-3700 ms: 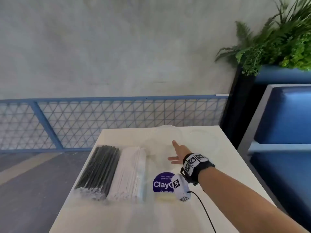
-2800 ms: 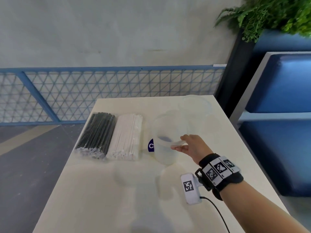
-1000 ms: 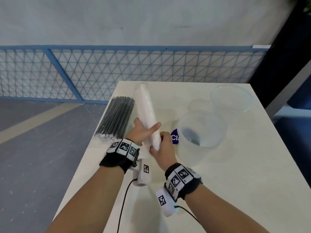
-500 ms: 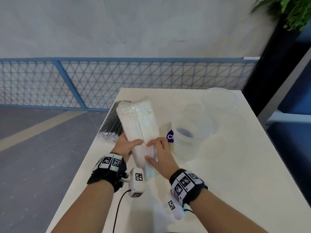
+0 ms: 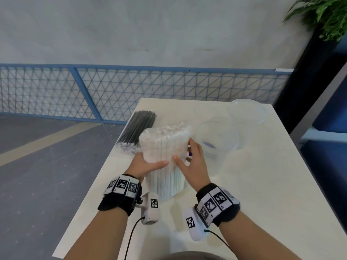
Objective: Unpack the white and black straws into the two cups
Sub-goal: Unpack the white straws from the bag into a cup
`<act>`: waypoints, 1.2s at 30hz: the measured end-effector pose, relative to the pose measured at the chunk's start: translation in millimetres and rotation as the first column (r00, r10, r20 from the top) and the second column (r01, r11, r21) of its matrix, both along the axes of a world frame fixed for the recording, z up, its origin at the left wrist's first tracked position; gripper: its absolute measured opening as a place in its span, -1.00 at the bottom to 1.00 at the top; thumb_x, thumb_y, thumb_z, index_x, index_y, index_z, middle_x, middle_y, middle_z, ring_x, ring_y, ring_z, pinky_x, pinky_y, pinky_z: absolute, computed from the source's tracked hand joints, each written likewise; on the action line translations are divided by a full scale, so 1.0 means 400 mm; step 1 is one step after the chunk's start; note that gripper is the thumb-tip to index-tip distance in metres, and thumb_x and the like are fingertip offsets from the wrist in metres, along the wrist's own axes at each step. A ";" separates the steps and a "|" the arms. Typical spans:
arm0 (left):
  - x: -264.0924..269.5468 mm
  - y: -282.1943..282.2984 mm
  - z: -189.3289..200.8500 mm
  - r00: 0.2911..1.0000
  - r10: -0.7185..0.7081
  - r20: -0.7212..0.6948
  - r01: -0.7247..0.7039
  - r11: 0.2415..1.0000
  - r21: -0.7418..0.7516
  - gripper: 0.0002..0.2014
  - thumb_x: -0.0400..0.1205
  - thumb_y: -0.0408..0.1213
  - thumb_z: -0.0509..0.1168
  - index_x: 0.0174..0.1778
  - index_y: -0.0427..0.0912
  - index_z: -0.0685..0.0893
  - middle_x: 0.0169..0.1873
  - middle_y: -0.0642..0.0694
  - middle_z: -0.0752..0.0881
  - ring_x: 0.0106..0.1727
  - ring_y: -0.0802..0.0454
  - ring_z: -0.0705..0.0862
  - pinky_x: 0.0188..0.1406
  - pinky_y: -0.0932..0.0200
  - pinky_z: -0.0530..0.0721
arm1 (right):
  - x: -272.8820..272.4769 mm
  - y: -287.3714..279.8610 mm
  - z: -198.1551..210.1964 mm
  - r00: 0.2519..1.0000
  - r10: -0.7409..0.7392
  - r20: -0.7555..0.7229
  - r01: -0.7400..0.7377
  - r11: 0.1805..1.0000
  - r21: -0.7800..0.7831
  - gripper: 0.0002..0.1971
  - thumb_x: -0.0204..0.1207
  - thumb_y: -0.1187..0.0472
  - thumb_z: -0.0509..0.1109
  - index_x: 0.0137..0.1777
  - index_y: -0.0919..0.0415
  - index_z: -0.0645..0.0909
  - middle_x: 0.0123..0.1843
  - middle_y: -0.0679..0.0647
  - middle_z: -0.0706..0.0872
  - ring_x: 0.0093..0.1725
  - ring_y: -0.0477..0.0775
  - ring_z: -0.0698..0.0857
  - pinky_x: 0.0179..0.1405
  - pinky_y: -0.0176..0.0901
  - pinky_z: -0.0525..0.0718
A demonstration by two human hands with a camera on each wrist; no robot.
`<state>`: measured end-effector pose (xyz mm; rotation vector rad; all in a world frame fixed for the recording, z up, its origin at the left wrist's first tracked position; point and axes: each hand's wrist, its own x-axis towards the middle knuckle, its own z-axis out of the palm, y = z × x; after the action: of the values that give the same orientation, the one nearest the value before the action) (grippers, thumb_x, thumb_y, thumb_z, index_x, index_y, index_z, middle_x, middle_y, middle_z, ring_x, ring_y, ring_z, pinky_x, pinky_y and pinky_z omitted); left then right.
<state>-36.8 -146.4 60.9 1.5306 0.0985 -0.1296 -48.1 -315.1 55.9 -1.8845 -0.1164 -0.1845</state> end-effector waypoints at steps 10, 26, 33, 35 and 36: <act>0.013 -0.024 -0.009 0.995 -0.058 -0.079 0.067 0.991 0.112 -0.30 -0.07 -0.14 0.70 0.03 -0.15 0.73 -0.02 -0.15 0.81 0.10 -0.06 0.76 0.28 -0.17 0.62 | 0.015 -0.054 0.055 0.981 -0.191 -0.015 0.186 0.932 0.311 -0.87 0.49 0.28 0.43 -0.09 0.10 0.51 -0.16 -0.05 0.59 -0.12 -0.08 0.57 -0.13 -0.47 0.58; 0.024 -0.053 0.013 0.997 -0.075 0.013 0.071 0.982 0.177 -0.45 0.03 -0.23 0.67 -0.06 0.01 0.68 0.01 -0.12 0.77 0.11 -0.03 0.73 0.20 -0.07 0.66 | 0.021 -0.093 0.166 0.959 0.202 -0.198 -0.045 0.799 0.600 -0.84 0.56 0.15 0.32 -0.09 0.28 0.56 -0.28 0.08 0.72 -0.30 -0.06 0.77 -0.26 -0.31 0.74; 0.026 -0.059 0.026 0.985 -0.169 0.027 0.156 0.951 0.265 -0.42 0.04 -0.18 0.66 -0.02 0.04 0.65 0.04 -0.12 0.76 0.15 -0.03 0.71 0.20 -0.04 0.66 | 0.026 -0.096 0.235 0.897 0.436 -0.074 -0.363 0.821 0.442 -0.42 0.33 0.13 0.41 0.38 0.20 0.46 0.21 0.10 0.70 0.13 -0.03 0.74 0.14 -0.27 0.69; 0.024 -0.059 0.036 0.973 -0.229 0.033 0.208 0.929 0.307 -0.39 0.02 -0.08 0.64 0.01 0.05 0.66 0.06 -0.10 0.77 0.15 0.03 0.72 0.19 0.05 0.65 | 0.045 -0.107 0.258 0.935 0.355 -0.023 -0.332 0.894 0.301 -0.37 0.42 0.17 0.42 0.50 0.12 0.33 0.37 0.00 0.58 0.30 -0.07 0.63 0.28 -0.25 0.61; 0.023 -0.058 0.041 0.968 -0.251 0.028 0.229 0.920 0.319 -0.38 0.04 -0.08 0.64 0.04 0.03 0.67 0.06 -0.08 0.77 0.14 0.05 0.72 0.19 0.08 0.65 | 0.053 -0.114 0.263 0.956 0.292 0.009 -0.289 0.939 0.186 -0.42 0.49 0.22 0.40 0.50 0.09 0.34 0.38 -0.05 0.57 0.32 -0.11 0.60 0.32 -0.25 0.57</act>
<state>-27.8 -169.4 77.1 1.8616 -0.1319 -0.2669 -27.0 -360.6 161.0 -1.6605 -0.3513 0.0254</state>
